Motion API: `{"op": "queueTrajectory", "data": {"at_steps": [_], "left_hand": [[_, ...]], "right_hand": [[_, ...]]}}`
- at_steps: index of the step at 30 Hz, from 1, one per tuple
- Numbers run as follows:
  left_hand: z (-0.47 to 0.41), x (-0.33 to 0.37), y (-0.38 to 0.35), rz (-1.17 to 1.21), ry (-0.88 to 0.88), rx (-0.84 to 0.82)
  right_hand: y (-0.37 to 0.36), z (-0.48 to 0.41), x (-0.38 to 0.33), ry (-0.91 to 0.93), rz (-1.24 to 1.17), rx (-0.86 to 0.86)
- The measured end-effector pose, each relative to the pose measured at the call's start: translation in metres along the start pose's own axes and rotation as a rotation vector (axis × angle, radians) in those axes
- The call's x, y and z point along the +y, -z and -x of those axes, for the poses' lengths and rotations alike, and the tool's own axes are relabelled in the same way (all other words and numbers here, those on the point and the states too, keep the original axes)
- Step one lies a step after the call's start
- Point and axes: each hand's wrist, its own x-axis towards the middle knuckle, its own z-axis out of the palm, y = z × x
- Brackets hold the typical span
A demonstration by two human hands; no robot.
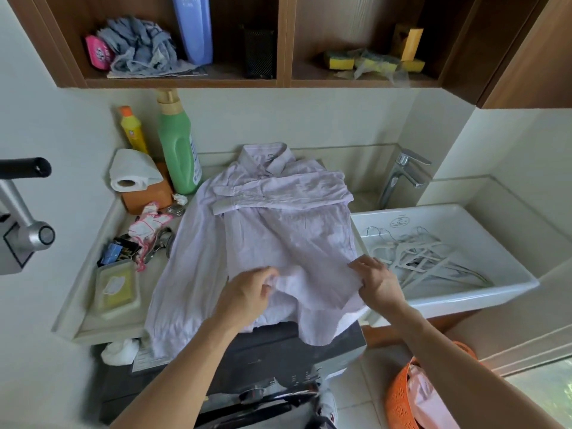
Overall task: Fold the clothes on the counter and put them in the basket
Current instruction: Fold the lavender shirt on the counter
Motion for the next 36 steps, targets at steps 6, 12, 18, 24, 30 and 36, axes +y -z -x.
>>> {"op": "queueTrajectory", "data": {"at_steps": [6, 12, 18, 24, 30, 36], "left_hand": [[0.005, -0.010, 0.001, -0.030, 0.313, -0.848], [0.004, -0.015, -0.022, -0.050, 0.040, -0.147], [0.014, -0.008, -0.069, -0.451, -0.164, -0.221], [-0.010, -0.012, -0.062, -0.275, -0.294, 0.116], [-0.021, -0.001, -0.042, -0.030, -0.212, 0.014], [-0.027, -0.004, -0.063, 0.069, -0.071, -0.049]], "right_hand": [[0.030, 0.008, -0.019, -0.103, 0.082, -0.952], [0.001, 0.010, -0.024, -0.114, -0.075, -0.584], [-0.030, 0.001, -0.045, -0.110, 0.140, -0.388], [-0.001, -0.039, -0.050, -0.204, -0.406, -0.046], [0.004, -0.039, -0.047, -0.141, -0.397, -0.791], [-0.011, -0.060, -0.042, -0.056, -0.477, -0.892]]}}
